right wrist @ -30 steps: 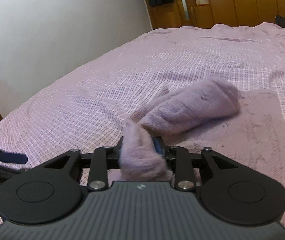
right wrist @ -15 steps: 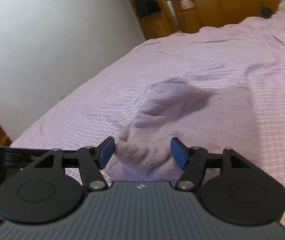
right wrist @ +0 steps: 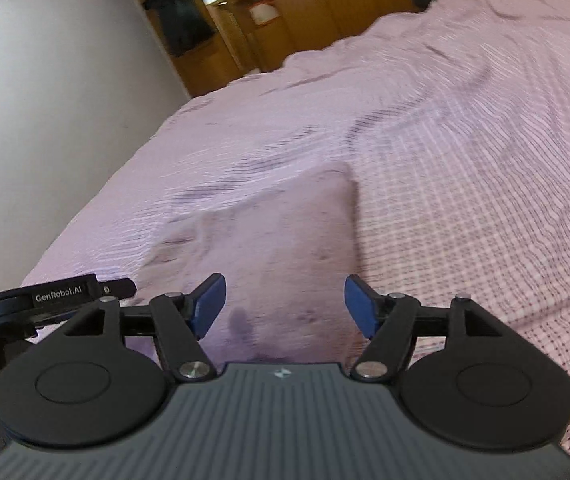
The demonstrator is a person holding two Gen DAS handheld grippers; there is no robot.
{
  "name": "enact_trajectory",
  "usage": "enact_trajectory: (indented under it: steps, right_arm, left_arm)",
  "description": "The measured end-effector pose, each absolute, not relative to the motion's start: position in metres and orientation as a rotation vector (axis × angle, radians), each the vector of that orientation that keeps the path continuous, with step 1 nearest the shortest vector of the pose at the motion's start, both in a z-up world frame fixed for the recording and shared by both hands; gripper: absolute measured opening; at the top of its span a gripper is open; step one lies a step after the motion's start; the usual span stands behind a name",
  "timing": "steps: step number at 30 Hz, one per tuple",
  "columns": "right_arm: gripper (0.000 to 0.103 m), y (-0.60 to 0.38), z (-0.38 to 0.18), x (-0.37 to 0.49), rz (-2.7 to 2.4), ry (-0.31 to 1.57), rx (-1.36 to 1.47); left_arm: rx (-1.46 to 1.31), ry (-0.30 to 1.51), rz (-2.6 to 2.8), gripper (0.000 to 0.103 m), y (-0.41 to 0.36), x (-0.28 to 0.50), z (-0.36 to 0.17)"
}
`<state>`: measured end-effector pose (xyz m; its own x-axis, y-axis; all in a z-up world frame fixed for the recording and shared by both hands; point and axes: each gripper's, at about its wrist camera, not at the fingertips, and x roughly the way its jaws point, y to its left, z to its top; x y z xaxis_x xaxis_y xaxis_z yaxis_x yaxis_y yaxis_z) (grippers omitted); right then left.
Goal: Fold small clothes
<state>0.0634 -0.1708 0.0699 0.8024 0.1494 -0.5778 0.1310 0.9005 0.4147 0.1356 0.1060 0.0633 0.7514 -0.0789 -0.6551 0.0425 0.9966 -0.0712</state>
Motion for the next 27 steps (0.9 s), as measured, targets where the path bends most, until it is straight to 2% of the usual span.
enact_trajectory:
  steps: [3, 5, 6, 7, 9, 15, 23, 27]
  right_arm:
    - [0.074, -0.178, 0.057, 0.074, -0.008, 0.648, 0.472]
    - [0.079, -0.182, 0.051, 0.079, -0.009, 0.644, 0.492]
    - [0.08, -0.182, 0.048, 0.08, -0.006, 0.642, 0.495]
    - [0.081, -0.183, 0.045, 0.083, 0.0, 0.64, 0.495]
    - [0.082, -0.182, 0.042, 0.087, 0.01, 0.638, 0.498]
    - [0.082, -0.175, 0.038, 0.097, 0.088, 0.649, 0.5]
    - [0.085, -0.133, 0.044, 0.094, 0.175, 0.618, 0.275]
    - [0.086, -0.136, 0.044, 0.096, 0.179, 0.632, 0.281]
  left_arm:
    - [-0.011, 0.721, -0.082, 0.077, 0.094, 0.151, 0.053]
    - [0.007, 0.722, -0.086, 0.071, 0.086, 0.16, 0.047]
    - [0.006, 0.728, -0.097, 0.059, 0.083, 0.164, 0.043]
    - [-0.006, 0.729, -0.114, 0.039, 0.084, 0.165, 0.041]
    - [-0.023, 0.722, -0.141, 0.017, 0.081, 0.168, 0.04]
    - [0.039, 0.635, -0.102, 0.014, 0.085, 0.157, 0.059]
    - [0.078, 0.703, -0.042, 0.013, 0.108, 0.167, 0.034]
    - [0.109, 0.7, -0.048, 0.015, 0.103, 0.165, 0.04]
